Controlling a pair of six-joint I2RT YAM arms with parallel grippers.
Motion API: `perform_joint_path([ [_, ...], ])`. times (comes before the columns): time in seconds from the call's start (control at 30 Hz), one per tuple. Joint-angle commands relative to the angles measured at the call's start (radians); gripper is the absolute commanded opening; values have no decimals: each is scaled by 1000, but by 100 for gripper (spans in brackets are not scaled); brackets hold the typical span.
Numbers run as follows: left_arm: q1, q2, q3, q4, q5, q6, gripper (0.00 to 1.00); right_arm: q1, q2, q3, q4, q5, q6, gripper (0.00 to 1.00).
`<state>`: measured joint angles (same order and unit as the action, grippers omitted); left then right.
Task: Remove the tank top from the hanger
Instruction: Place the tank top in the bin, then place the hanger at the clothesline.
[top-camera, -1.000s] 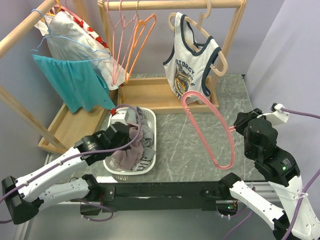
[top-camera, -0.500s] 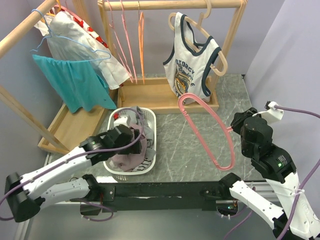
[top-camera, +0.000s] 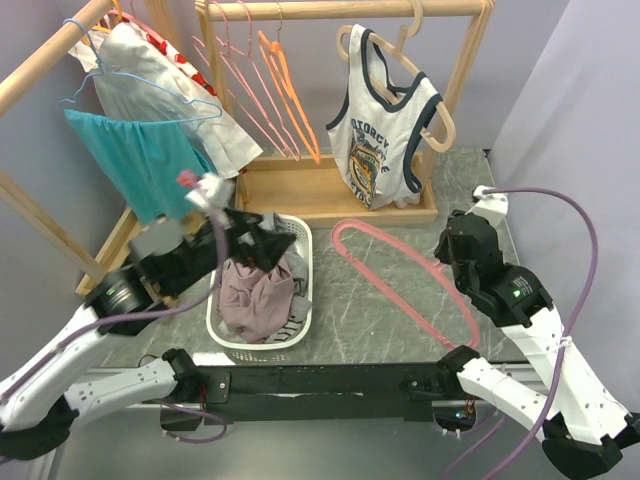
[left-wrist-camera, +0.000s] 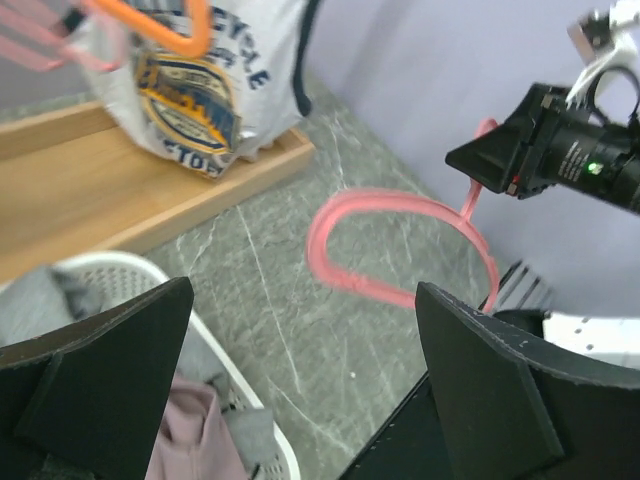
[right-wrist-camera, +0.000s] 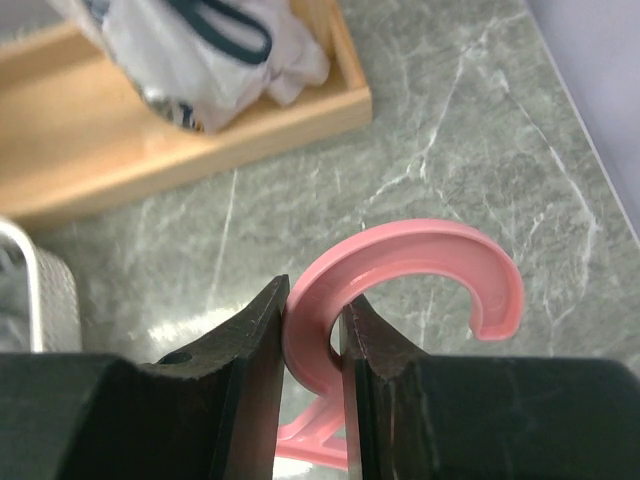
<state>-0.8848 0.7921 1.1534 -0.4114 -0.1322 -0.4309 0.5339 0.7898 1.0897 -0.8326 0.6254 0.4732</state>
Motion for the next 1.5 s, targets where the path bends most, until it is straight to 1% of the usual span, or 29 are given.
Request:
perform_joint_path([
  [0.0, -2, 194, 107, 59, 201, 184, 99, -5, -79, -27, 107, -124, -171, 0],
  [0.03, 0, 255, 161, 51, 236, 219, 99, -3, -92, -33, 116, -154, -185, 0],
  [0.1, 10, 311, 209, 45, 294, 241, 99, -5, -127, -51, 151, -220, -246, 0],
  [0.13, 18, 365, 248, 43, 392, 262, 99, -3, -138, -56, 159, -240, -257, 0],
  [0.17, 27, 395, 270, 33, 425, 267, 99, -5, -155, -63, 177, -289, -281, 0],
  [0.23, 33, 471, 323, 10, 526, 282, 99, -5, -170, -73, 196, -338, -306, 0],
  [0.3, 37, 510, 345, -9, 587, 293, 100, -5, -178, -73, 204, -383, -329, 0],
  [0.33, 38, 525, 354, -9, 611, 293, 99, -5, -178, -73, 204, -391, -338, 0],
  [0.37, 37, 527, 347, 25, 676, 291, 99, -5, -178, -74, 205, -407, -343, 0],
  [0.43, 37, 532, 333, 46, 756, 293, 99, -3, -179, -76, 210, -418, -346, 0],
  [0.57, 38, 598, 394, -27, 975, 297, 100, -5, -173, -82, 228, -420, -347, 0],
  [0.63, 38, 607, 405, -58, 1025, 304, 99, -5, -163, -83, 228, -412, -354, 0],
  [0.77, 38, 587, 387, -52, 1120, 297, 99, -3, -152, -82, 234, -392, -354, 0],
  [0.8, 38, 596, 396, -76, 1150, 320, 99, -3, -152, -79, 236, -389, -354, 0],
  [0.83, 40, 620, 417, -149, 1160, 336, 99, -3, -156, -77, 239, -389, -352, 0],
  [0.9, 38, 654, 424, -220, 1149, 391, 99, -3, -161, -71, 250, -388, -349, 0],
  [1.0, 38, 670, 375, -259, 1146, 411, 99, -3, -167, -60, 257, -386, -346, 0],
  [1.1, 32, 665, 329, -210, 1119, 380, 99, -3, -158, -51, 259, -385, -344, 0],
  [1.27, 24, 671, 316, -179, 985, 339, 99, -3, -153, -45, 262, -398, -338, 0],
  [1.37, 18, 670, 316, -156, 932, 310, 99, -3, -156, -47, 265, -398, -335, 0],
  [1.4, 17, 664, 313, -142, 925, 302, 98, -5, -159, -48, 265, -394, -335, 0],
  [1.47, 12, 654, 310, -121, 892, 290, 90, -3, -159, -51, 262, -392, -334, 0],
])
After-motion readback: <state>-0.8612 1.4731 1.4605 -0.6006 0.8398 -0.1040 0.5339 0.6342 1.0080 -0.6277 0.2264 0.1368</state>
